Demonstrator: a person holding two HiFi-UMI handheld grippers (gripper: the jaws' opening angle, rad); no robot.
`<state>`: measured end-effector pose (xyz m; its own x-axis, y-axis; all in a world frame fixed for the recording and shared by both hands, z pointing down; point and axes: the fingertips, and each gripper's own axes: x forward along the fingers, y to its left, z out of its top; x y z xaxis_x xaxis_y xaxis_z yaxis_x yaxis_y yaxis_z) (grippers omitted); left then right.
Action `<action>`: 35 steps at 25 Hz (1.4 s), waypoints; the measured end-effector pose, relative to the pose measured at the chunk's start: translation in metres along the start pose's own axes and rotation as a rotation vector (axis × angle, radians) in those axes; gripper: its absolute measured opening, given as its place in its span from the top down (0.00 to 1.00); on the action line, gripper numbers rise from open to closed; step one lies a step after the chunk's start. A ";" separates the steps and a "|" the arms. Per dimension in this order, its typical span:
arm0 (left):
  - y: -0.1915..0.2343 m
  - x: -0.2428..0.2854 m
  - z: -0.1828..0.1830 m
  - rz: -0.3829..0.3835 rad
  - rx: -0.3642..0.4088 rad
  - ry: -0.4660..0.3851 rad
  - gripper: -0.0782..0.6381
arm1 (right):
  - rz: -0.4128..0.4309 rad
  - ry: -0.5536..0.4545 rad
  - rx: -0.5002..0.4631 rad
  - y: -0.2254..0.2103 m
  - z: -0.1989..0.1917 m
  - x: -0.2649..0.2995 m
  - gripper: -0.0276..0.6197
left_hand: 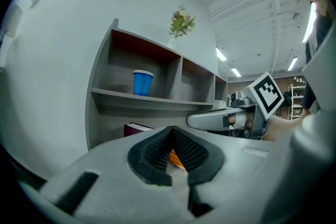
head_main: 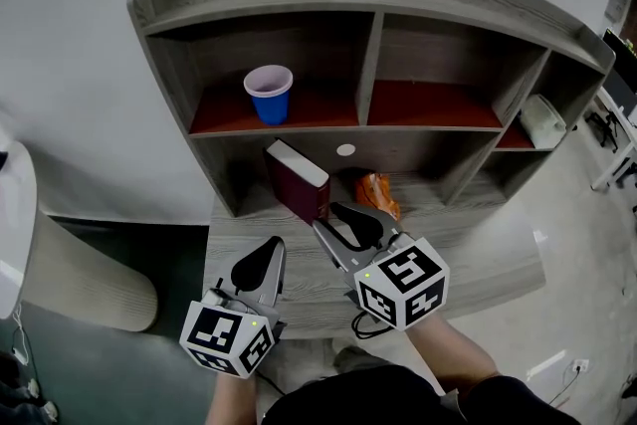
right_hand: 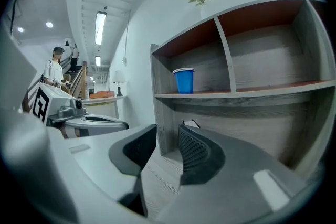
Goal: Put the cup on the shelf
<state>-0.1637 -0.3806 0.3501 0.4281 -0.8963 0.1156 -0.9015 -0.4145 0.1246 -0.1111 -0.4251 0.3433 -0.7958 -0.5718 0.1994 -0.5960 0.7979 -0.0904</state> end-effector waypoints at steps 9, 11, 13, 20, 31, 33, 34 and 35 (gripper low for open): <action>-0.007 0.000 -0.011 -0.013 -0.014 0.019 0.90 | -0.007 0.025 0.027 0.003 -0.018 -0.009 0.84; -0.008 0.000 -0.013 -0.016 -0.017 0.021 0.90 | -0.012 0.027 0.031 0.002 -0.020 -0.010 0.87; -0.009 0.000 -0.015 -0.018 -0.021 0.023 0.90 | -0.022 0.026 0.035 0.001 -0.022 -0.012 0.90; -0.009 0.002 -0.020 -0.024 -0.035 0.031 0.90 | -0.046 0.039 0.042 -0.002 -0.029 -0.015 0.97; -0.010 0.002 -0.022 -0.027 -0.040 0.036 0.90 | -0.046 0.052 0.054 -0.001 -0.034 -0.016 0.97; -0.010 0.001 -0.022 -0.025 -0.039 0.035 0.90 | -0.045 0.050 0.054 -0.001 -0.034 -0.015 0.97; -0.010 0.000 -0.021 -0.024 -0.038 0.034 0.90 | -0.045 0.049 0.053 0.000 -0.034 -0.015 0.97; -0.010 0.000 -0.021 -0.023 -0.037 0.033 0.90 | -0.044 0.049 0.052 0.000 -0.033 -0.015 0.96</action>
<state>-0.1532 -0.3729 0.3694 0.4510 -0.8807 0.1447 -0.8887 -0.4281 0.1643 -0.0954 -0.4097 0.3729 -0.7630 -0.5951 0.2522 -0.6363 0.7602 -0.1312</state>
